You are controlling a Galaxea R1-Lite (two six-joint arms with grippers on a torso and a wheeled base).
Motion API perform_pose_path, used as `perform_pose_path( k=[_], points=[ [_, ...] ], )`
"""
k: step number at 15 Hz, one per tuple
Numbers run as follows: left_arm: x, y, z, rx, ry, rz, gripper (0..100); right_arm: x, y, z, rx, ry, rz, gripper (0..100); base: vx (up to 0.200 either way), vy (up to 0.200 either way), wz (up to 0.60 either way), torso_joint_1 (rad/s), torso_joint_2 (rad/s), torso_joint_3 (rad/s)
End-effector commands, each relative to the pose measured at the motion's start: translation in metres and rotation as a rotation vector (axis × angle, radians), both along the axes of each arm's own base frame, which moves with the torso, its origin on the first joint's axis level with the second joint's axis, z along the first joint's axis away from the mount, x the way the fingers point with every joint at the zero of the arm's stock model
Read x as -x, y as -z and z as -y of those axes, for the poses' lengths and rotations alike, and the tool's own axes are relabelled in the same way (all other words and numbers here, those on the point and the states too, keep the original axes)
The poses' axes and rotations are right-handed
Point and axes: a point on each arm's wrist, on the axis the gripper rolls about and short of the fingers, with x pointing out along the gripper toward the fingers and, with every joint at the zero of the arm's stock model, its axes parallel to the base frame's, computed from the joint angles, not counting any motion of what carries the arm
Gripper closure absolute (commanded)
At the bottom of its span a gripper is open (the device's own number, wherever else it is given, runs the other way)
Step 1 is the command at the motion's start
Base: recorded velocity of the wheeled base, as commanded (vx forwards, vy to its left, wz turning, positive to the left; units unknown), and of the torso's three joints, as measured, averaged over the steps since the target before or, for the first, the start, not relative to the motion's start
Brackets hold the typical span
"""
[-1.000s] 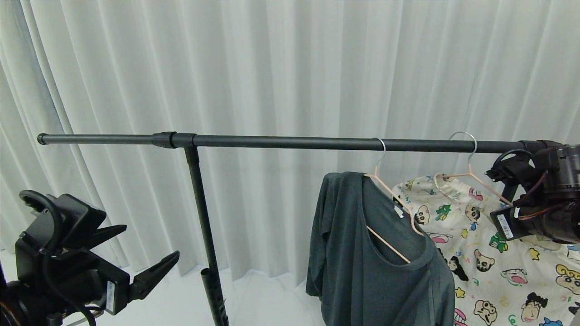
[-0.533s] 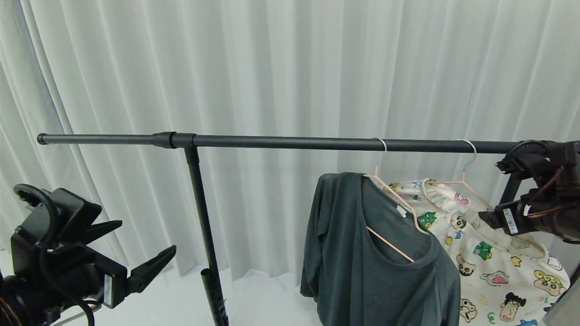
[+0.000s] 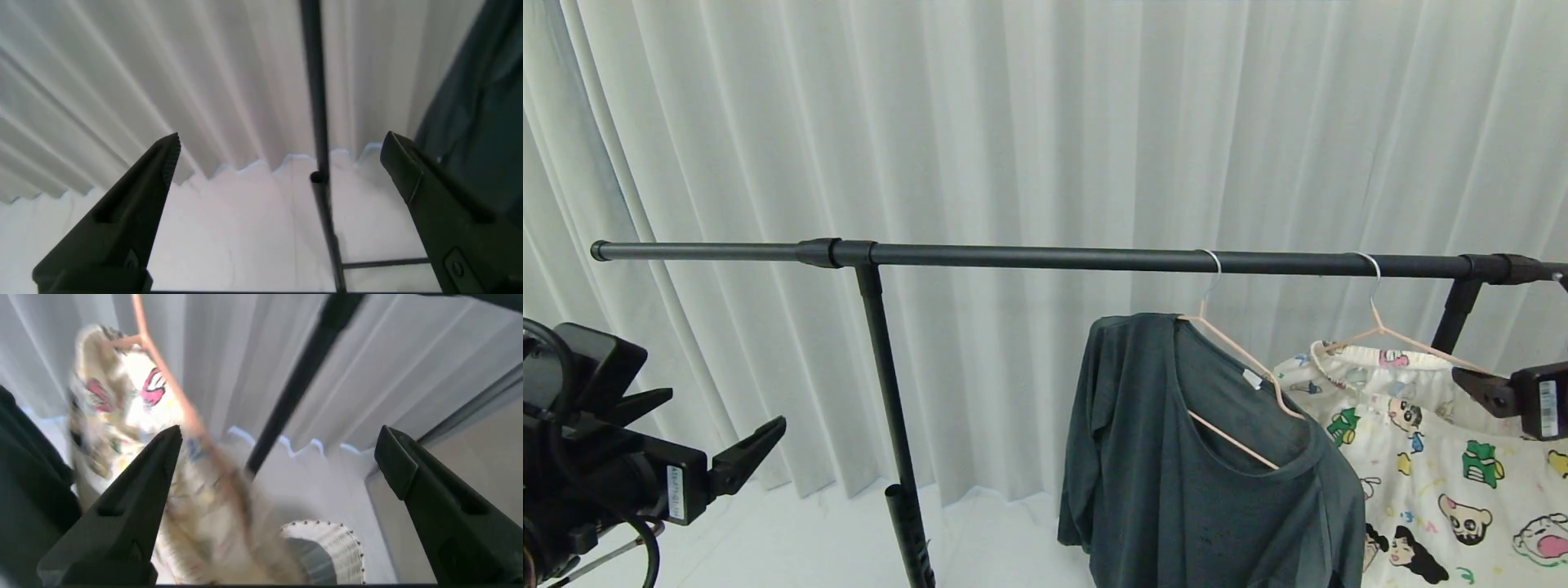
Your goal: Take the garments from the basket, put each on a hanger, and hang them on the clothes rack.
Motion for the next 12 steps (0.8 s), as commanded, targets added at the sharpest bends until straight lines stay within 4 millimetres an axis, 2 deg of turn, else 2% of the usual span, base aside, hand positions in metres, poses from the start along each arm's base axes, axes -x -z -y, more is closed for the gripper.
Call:
perform_pose_path(
  k=[1, 5, 10, 12],
  points=[
    [0.0, 0.0, -0.002, -0.006, -0.035, 0.0, 0, 0.031, 0.003, 0.009, 0.018, 0.015, 0.049, 0, 0.0, 0.0, 0.0, 0.0, 0.0, 0.0],
    [0.003, 0.0, -0.002, -0.005, -0.037, 0.009, 0, 0.057, 0.019, 0.026, 0.102, 0.099, 0.054, 0, -0.2, 0.0, 0.0, 0.004, 0.0, -0.001],
    [0.011, 0.003, -0.002, -0.002, -0.04, 0.009, 0, 0.081, 0.033, 0.028, 0.102, 0.107, 0.078, 0, -0.2, 0.0, 0.0, -0.003, 0.0, 0.002],
    [0.014, 0.006, -0.002, -0.001, -0.039, 0.007, 0, 0.085, 0.036, 0.028, 0.103, 0.105, 0.081, 0, -0.2, 0.0, 0.0, 0.002, 0.0, 0.0]
  ],
)
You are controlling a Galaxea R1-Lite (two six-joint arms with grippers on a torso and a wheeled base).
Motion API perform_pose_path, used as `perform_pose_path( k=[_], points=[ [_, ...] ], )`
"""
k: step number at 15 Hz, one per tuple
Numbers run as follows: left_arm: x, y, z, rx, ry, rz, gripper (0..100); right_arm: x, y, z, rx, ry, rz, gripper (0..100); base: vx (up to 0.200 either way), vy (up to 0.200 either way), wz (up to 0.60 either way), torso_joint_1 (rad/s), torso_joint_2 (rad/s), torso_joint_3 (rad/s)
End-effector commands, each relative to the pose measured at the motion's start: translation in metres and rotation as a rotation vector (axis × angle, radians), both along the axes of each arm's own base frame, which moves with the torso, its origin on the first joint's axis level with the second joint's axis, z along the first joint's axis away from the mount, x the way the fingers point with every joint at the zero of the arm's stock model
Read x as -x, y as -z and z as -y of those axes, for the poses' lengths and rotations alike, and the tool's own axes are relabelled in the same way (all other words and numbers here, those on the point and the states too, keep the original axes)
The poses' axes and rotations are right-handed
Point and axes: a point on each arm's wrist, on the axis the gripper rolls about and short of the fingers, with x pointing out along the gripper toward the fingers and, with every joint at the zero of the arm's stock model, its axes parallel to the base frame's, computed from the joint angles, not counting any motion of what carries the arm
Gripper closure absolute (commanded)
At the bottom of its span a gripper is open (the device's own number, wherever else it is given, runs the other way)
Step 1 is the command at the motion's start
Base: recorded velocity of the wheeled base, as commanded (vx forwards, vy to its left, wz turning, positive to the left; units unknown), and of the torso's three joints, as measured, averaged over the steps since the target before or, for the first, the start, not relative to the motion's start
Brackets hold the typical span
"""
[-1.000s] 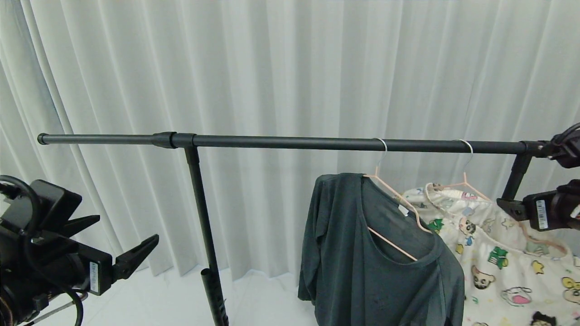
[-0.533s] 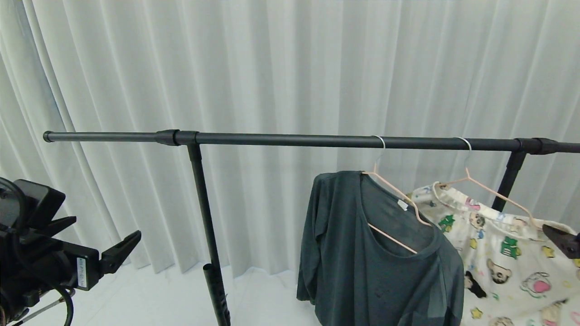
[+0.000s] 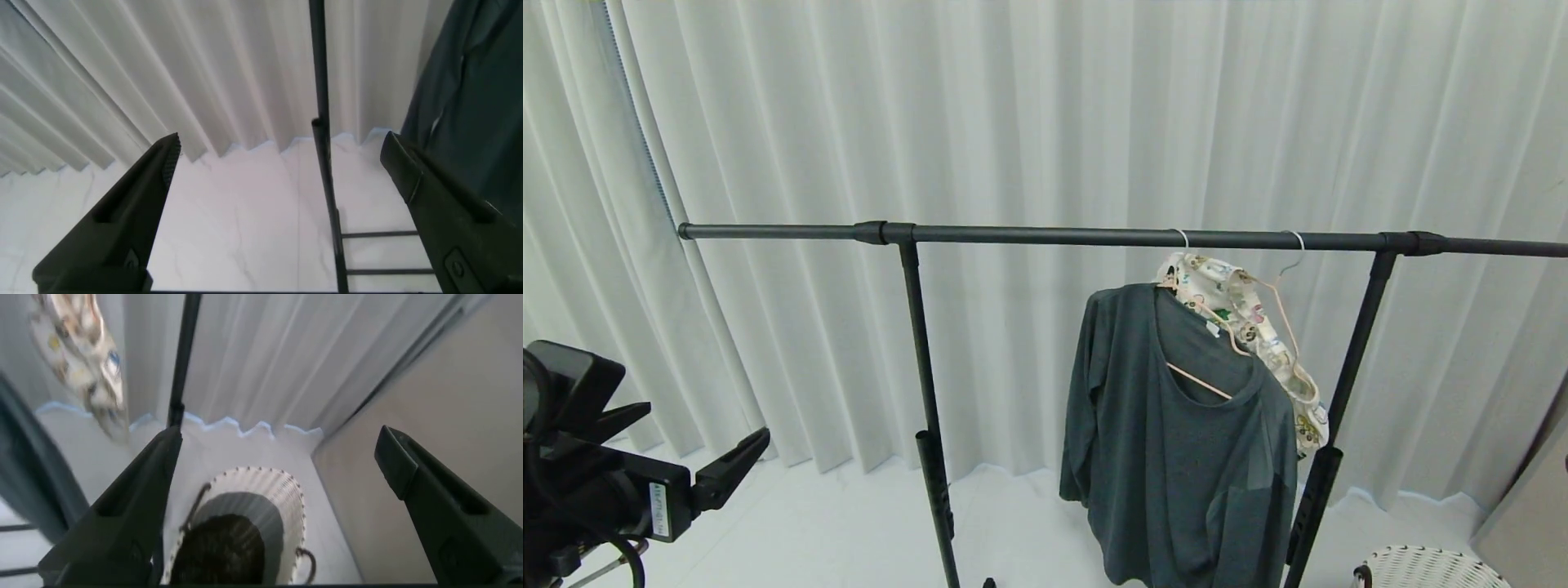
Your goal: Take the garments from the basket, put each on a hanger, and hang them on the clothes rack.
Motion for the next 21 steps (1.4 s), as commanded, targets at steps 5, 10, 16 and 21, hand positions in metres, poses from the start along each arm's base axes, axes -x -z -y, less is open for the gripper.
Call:
perform_pose_path(
  k=[5, 10, 16, 21],
  points=[
    [0.004, 0.0, 0.0, 0.002, -0.002, 0.011, 0, 0.006, 0.001, 0.0, -0.002, -0.004, 0.019, 0, -0.2, 0.0, 0.0, 0.001, 0.0, 0.004],
    [0.026, 0.015, 0.001, 0.001, -0.001, 0.003, 0, 0.014, 0.014, 0.001, 0.001, -0.003, -0.002, 0, -0.2, 0.0, 0.0, 0.001, 0.0, 0.003],
    [0.087, 0.055, 0.0, -0.018, -0.073, 0.036, 0, 0.055, 0.065, 0.005, 0.004, 0.047, -0.005, 0, -0.067, 0.0, 0.0, 0.001, 0.0, 0.0],
    [0.136, 0.079, 0.001, -0.012, -0.086, 0.113, 0, 0.077, 0.086, 0.005, 0.005, 0.109, 0.035, 0, 0.0, 0.0, 0.0, 0.0, 0.0, 0.0]
  ],
)
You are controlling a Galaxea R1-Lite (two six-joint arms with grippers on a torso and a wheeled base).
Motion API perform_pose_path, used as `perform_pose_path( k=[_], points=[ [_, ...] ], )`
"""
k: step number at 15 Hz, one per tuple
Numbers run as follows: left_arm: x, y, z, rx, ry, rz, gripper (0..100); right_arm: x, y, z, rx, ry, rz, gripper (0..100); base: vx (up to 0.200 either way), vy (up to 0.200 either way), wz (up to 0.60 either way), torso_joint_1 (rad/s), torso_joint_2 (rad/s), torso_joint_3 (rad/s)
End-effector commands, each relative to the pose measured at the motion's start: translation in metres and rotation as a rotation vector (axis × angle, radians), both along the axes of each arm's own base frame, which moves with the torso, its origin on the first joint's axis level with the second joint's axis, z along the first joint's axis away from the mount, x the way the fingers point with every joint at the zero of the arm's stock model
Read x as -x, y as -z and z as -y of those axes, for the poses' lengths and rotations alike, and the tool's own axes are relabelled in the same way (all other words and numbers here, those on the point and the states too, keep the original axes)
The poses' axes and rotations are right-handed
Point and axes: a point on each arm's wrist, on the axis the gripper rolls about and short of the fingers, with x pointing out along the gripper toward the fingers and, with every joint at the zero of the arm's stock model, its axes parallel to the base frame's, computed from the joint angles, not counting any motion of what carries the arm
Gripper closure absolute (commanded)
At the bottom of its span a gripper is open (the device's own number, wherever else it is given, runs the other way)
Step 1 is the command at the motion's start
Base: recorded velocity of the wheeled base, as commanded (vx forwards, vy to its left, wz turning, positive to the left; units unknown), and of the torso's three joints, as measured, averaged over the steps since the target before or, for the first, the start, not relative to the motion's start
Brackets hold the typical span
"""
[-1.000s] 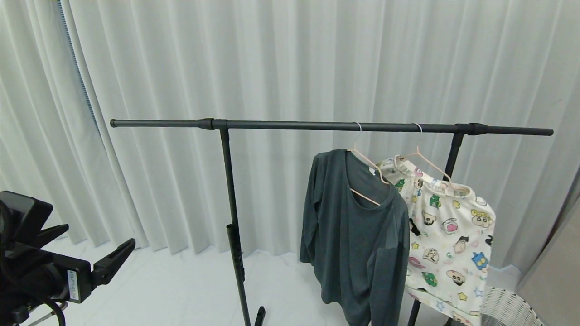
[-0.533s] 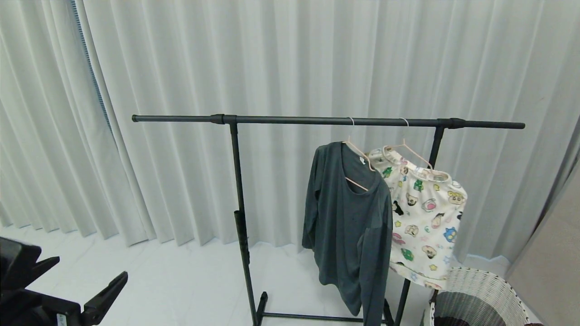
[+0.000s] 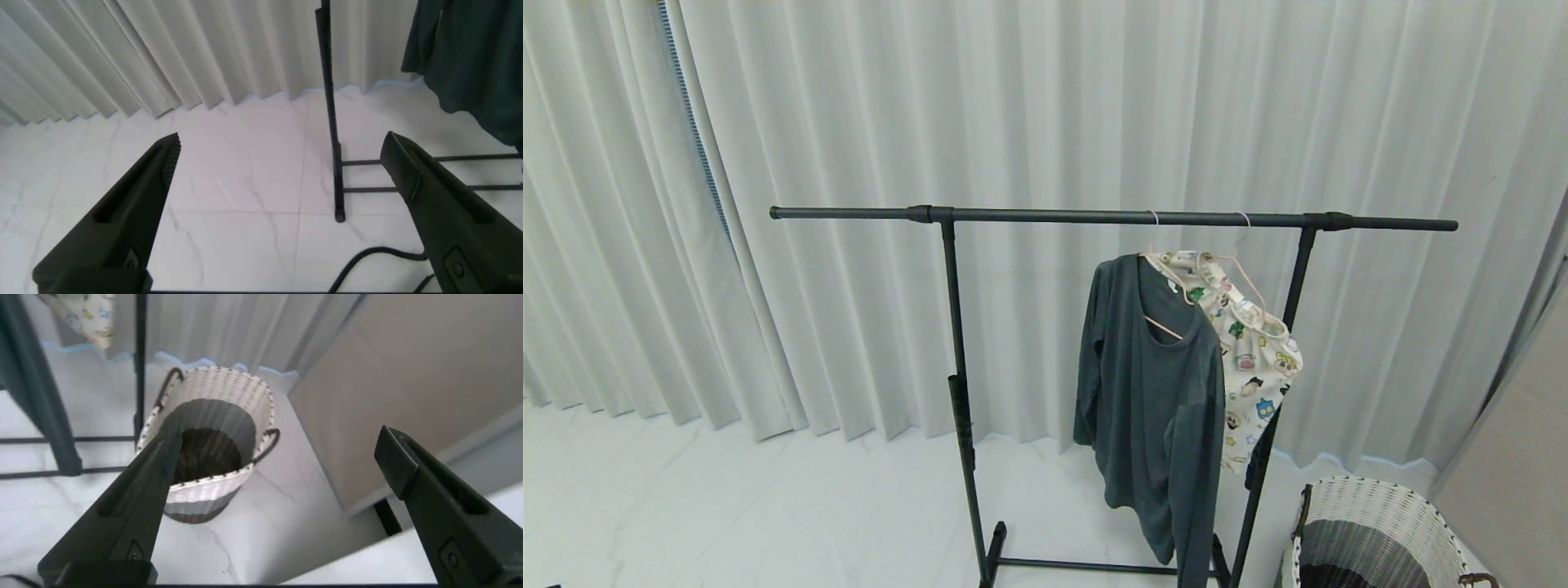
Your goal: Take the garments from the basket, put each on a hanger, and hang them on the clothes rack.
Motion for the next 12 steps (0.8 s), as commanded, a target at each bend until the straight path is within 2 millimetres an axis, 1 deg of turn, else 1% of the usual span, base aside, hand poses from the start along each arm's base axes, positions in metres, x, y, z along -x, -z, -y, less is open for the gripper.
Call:
perform_pose_path(
  k=[1, 3, 6, 9, 11, 12],
  points=[
    [0.025, 0.007, 0.0, -0.011, -0.04, 0.137, 0, 0.012, 0.008, 0.0, 0.004, 0.007, 0.082, 0, 0.0, 0.0, 0.0, 0.0, 0.0, 0.0],
    [0.032, 0.008, -0.001, -0.01, -0.101, 0.221, 0, 0.024, 0.021, -0.001, 0.001, -0.001, 0.178, 0, 0.0, 0.0, 0.0, 0.0, 0.0, 0.0],
    [0.044, 0.011, -0.001, 0.01, -0.077, 0.366, 0, 0.033, 0.022, -0.001, 0.006, 0.0, 0.292, 0, 0.0, 0.0, 0.0, 0.0, 0.0, 0.0],
    [0.044, 0.012, -0.002, 0.095, -0.097, 0.371, 0, 0.032, 0.021, -0.001, 0.001, -0.001, 0.323, 0, 0.0, 0.0, 0.0, 0.0, 0.0, 0.0],
    [0.043, 0.013, -0.001, 0.088, -0.086, 0.37, 0, 0.032, 0.018, -0.001, -0.001, 0.007, 0.354, 0, 0.0, 0.0, 0.0, 0.0, 0.0, 0.0],
    [0.043, 0.01, -0.001, 0.077, -0.082, 0.393, 0, 0.033, 0.013, -0.001, -0.001, 0.008, 0.403, 0, 0.0, 0.0, 0.0, 0.0, 0.0, 0.0]
  ],
)
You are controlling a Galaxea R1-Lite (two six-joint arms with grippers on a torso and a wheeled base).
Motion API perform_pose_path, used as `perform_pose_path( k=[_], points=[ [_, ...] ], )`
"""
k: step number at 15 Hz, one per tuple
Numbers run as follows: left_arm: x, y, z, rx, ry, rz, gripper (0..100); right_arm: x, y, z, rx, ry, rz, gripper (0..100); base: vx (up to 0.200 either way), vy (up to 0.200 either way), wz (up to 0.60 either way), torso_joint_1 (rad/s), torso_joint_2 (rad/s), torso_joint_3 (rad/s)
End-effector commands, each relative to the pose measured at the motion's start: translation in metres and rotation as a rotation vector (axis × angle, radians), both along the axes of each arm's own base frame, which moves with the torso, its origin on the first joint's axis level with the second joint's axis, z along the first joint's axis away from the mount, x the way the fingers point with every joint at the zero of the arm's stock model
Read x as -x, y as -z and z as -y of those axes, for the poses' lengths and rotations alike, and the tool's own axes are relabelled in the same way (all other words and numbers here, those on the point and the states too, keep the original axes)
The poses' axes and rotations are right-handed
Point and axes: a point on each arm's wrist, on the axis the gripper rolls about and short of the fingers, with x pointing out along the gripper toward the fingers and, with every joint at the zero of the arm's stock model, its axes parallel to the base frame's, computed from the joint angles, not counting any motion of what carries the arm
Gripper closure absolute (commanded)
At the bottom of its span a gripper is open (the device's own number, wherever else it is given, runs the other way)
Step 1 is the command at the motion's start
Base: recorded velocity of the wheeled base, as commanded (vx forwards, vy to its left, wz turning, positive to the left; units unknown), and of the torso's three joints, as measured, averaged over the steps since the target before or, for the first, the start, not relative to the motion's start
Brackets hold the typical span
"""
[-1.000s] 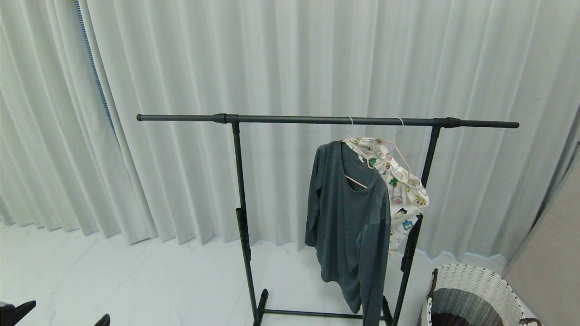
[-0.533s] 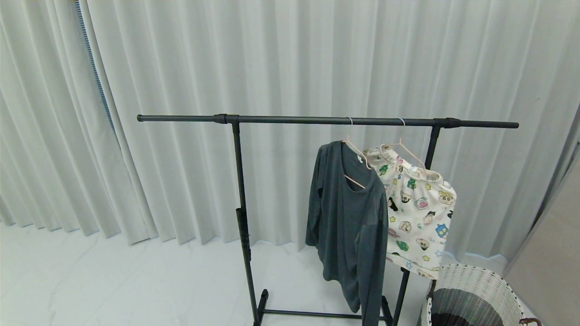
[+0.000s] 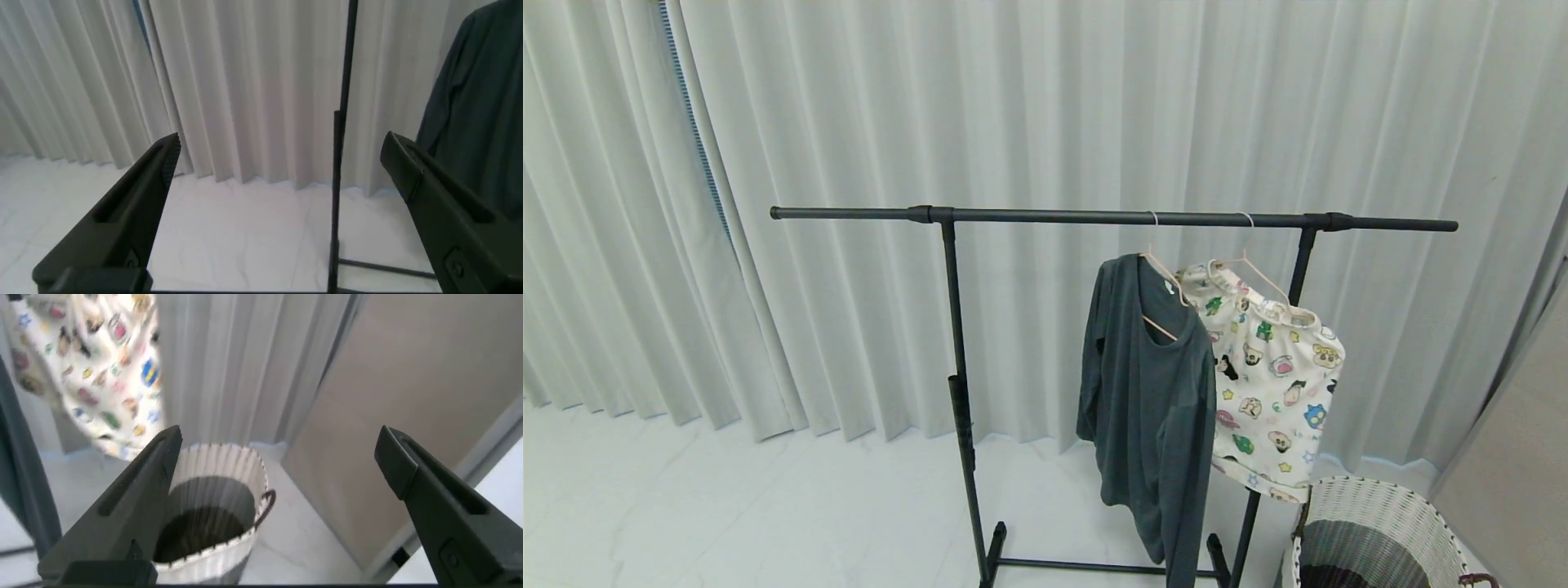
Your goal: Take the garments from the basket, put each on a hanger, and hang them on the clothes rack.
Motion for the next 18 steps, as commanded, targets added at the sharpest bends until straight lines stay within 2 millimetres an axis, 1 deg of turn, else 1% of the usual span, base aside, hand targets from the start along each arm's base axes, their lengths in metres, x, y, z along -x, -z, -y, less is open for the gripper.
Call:
perform_pose_path(
  k=[1, 2, 3, 4, 5, 6, 8, 9, 11, 12, 14, 18],
  points=[
    [0.001, 0.0, 0.0, -0.001, 0.001, 0.015, 0, 0.001, -0.003, 0.0, -0.001, -0.008, 0.041, 0, 0.0, 0.0, 0.0, 0.0, 0.0, 0.0],
    [0.001, 0.0, 0.0, 0.016, 0.019, 0.016, 0, 0.001, -0.003, -0.001, -0.007, -0.052, 0.053, 0, 0.0, 0.0, 0.0, 0.0, 0.0, 0.0],
    [0.0, 0.0, 0.002, 0.051, 0.111, 0.016, 0, 0.005, 0.002, -0.002, -0.005, -0.161, 0.075, 0, 0.0, 0.0, 0.0, 0.0, 0.0, 0.0],
    [0.0, 0.0, 0.005, 0.07, 0.208, 0.013, 0, 0.004, 0.006, -0.003, -0.007, -0.222, 0.032, 0, 0.0, 0.0, 0.0, 0.0, 0.0, 0.0],
    [0.0, 0.001, 0.006, 0.072, 0.263, 0.003, 0, 0.005, 0.006, -0.004, -0.001, -0.256, 0.028, 0, 0.0, 0.0, 0.0, 0.0, 0.0, 0.0],
    [0.0, 0.002, 0.006, 0.078, 0.272, -0.011, 0, 0.004, 0.007, -0.005, -0.005, -0.296, 0.026, 0, 0.0, 0.0, 0.0, 0.0, 0.0, 0.0],
    [0.0, 0.003, 0.006, 0.149, 0.268, -0.019, 0, 0.004, 0.008, -0.005, -0.069, -0.311, 0.031, 0, 0.0, 0.0, 0.0, 0.0, 0.0, 0.0],
    [0.0, 0.003, 0.005, 0.166, 0.221, -0.015, 0, 0.004, 0.008, -0.005, -0.092, -0.315, 0.028, 0, 0.0, 0.0, 0.0, 0.0, 0.0, 0.0],
    [0.0, 0.003, 0.0, 0.166, 0.019, 0.006, 0, 0.004, 0.009, -0.006, -0.129, -0.332, 0.024, 0, 0.0, 0.0, 0.0, 0.0, 0.0, 0.0],
    [0.0, 0.002, 0.0, 0.175, 0.004, 0.018, 0, 0.004, 0.013, -0.006, -0.148, -0.348, -0.008, 0, 0.0, 0.0, 0.0, 0.0, 0.0, 0.0],
    [0.0, 0.002, 0.0, 0.198, 0.019, 0.018, 0, 0.004, 0.015, -0.007, -0.155, -0.37, -0.033, 0, 0.0, 0.0, 0.0, 0.0, 0.0, 0.0],
    [0.0, 0.003, 0.005, 0.168, 0.258, -0.017, 0, 0.004, 0.015, -0.007, -0.146, -0.373, -0.035, 0, 0.0, 0.0, 0.0, 0.0, 0.0, 0.0]
  ],
)
